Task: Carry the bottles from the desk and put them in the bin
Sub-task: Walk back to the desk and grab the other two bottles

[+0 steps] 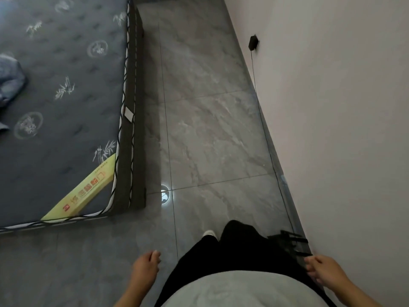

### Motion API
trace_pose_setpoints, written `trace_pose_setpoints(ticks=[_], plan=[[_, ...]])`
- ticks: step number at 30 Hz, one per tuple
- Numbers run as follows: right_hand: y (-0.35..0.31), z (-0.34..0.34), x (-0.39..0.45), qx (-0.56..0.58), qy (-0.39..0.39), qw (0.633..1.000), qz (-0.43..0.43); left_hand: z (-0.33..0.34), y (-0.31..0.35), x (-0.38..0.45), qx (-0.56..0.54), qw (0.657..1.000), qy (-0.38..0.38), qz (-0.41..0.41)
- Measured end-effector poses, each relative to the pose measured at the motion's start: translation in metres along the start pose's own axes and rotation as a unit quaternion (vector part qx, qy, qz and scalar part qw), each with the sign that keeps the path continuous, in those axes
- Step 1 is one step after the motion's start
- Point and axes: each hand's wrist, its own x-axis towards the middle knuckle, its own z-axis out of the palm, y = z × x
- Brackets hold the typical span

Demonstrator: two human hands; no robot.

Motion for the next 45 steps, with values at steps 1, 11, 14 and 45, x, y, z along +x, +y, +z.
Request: trace_pose_setpoints(ticks=[1, 11, 14, 45], plan=[[-0.008, -0.002, 0.004, -0.005, 0.005, 1.000, 0.006, -0.003, 0.022, 0.009, 0.001, 1.000, -0.002, 0.013], [-0.167, -0.026, 0.072, 0.027, 0.026, 0.999, -0.006, -0.015, 0.185, 0.107, -0.012, 0.999, 0.016, 0.025], [-0.241, -0.046, 0.098, 0.027, 0.015, 0.999, -0.045, -0.018, 0.208, 0.120, -0.028, 0.999, 0.021, -0.012], [-0.666, -0.127, 0.287, -0.005, 0.030, 0.999, -0.013, -0.056, 0.652, 0.394, 0.011, 0.998, 0.033, 0.051]])
